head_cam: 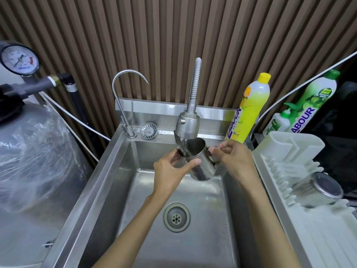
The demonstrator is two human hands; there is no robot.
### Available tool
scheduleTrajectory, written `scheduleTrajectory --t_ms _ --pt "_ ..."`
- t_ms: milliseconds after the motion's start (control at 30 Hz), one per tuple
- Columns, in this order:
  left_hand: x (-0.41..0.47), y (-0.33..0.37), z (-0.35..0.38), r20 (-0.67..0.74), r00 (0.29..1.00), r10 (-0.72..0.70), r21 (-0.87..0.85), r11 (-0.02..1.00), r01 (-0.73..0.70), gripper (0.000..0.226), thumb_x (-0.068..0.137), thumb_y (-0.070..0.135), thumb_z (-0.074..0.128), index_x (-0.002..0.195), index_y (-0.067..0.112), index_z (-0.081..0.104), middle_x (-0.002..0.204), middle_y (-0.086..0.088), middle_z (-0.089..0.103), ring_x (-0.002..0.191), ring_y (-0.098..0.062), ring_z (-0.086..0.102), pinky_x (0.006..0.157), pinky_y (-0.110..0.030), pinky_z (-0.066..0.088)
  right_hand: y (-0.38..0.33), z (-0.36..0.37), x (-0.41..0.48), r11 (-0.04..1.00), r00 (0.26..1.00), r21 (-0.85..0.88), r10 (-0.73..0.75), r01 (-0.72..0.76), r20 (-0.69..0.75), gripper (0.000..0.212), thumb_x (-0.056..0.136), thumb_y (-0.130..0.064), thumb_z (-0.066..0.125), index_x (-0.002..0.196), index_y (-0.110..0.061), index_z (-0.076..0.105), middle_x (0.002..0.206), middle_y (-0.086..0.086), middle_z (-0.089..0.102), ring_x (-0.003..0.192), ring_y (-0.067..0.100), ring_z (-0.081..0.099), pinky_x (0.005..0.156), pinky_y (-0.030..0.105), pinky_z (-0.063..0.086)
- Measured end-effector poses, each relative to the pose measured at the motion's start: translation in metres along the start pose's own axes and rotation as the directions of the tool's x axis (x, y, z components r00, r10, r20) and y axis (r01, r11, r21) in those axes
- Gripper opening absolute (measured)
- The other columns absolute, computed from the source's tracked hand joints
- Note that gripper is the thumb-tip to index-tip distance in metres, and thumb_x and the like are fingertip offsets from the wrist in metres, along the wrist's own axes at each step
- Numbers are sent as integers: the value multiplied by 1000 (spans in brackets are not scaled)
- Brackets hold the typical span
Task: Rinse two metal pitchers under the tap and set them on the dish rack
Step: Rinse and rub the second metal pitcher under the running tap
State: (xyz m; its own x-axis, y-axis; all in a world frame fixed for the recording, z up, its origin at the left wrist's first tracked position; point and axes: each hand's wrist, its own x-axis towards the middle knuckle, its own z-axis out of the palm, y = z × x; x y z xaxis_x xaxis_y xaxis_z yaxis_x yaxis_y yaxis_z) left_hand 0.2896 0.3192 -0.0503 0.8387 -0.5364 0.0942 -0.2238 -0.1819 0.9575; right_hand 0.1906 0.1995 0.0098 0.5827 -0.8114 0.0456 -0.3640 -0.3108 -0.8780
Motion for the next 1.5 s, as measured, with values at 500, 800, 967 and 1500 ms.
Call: scheduleTrajectory --t_ms 500,800,967,1500 --pt "-7 5 -23 -251 946 204 137 975 -174 81 48 62 79 114 17 65 95 6 60 87 -3 56 79 7 30 21 42 -10 854 940 430 173 -292 295 14 84 -19 67 81 -8 59 82 13 72 71 18 71 61 24 57" --pt "-1 -1 -16 38 998 -48 13 999 47 39 48 59 79 81 41 69 79 10 74 80 0 68 84 -18 52 -4 6 -7 998 999 -33 46 -46 13 27 73 -29 76 62 -16 56 70 11 71 69 27 68 72 39 54" --pt "6 -1 -7 90 996 -25 -144 989 38 57 48 40 88 99 46 62 96 24 69 102 5 61 100 -27 46 -8 7 -8 999 998 7 -49 49 -41 22 77 -16 73 66 -17 54 79 10 69 77 20 64 67 24 47" --pt "-2 8 -31 -138 989 57 167 985 -33 48 52 56 80 92 30 71 82 7 67 76 -2 65 75 -16 50 20 40 -4 898 949 341 200 -277 244 17 81 -22 69 79 -8 60 83 16 73 74 24 71 70 36 59"
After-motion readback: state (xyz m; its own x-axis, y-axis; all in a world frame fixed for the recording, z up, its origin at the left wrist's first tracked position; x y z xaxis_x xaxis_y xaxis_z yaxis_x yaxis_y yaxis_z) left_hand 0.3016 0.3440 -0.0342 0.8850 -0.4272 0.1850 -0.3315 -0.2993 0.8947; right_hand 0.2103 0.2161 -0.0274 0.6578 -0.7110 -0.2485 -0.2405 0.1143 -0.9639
